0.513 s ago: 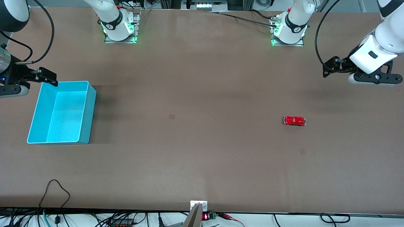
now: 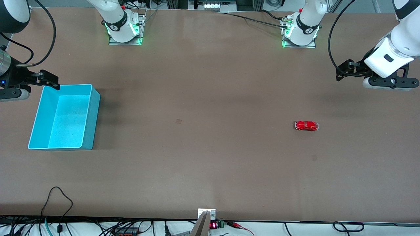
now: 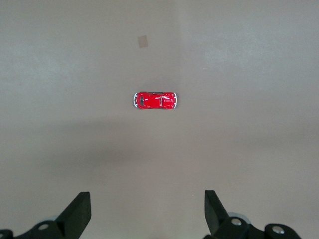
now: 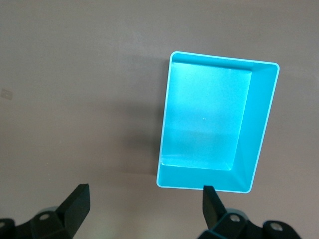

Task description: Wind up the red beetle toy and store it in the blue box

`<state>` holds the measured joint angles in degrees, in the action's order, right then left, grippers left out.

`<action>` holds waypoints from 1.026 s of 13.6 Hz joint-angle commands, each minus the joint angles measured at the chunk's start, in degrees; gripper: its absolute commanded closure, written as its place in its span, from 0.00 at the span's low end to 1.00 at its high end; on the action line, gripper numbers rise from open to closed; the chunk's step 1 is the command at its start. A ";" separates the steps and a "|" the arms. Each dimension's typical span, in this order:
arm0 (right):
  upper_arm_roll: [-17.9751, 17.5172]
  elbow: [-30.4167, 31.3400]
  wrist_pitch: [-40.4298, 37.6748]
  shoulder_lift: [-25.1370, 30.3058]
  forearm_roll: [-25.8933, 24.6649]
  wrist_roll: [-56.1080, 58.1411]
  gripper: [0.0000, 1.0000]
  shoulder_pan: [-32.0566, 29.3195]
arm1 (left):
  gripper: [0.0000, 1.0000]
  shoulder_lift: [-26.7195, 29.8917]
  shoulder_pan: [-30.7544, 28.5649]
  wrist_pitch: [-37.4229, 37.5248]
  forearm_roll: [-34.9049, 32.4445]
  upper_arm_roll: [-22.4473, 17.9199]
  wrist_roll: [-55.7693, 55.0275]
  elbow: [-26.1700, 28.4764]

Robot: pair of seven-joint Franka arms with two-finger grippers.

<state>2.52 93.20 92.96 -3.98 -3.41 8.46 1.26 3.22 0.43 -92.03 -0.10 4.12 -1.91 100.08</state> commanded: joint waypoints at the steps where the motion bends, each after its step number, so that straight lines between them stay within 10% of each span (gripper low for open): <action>1: -0.15 -1.00 -0.76 -0.23 -0.11 -0.99 0.00 -0.20 | 0.00 -1.02 -0.35 1.42 0.10 0.28 -0.46 -2.08; 14: -0.15 -1.00 -0.67 -1.82 -0.11 -1.08 0.00 -0.29 | 0.00 -7.26 2.73 25.06 0.28 4.04 -2.41 -1.12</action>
<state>2.52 93.20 92.96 -5.39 -3.41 7.88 1.19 -1.41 3.06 -69.44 -0.06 6.79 -6.03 100.04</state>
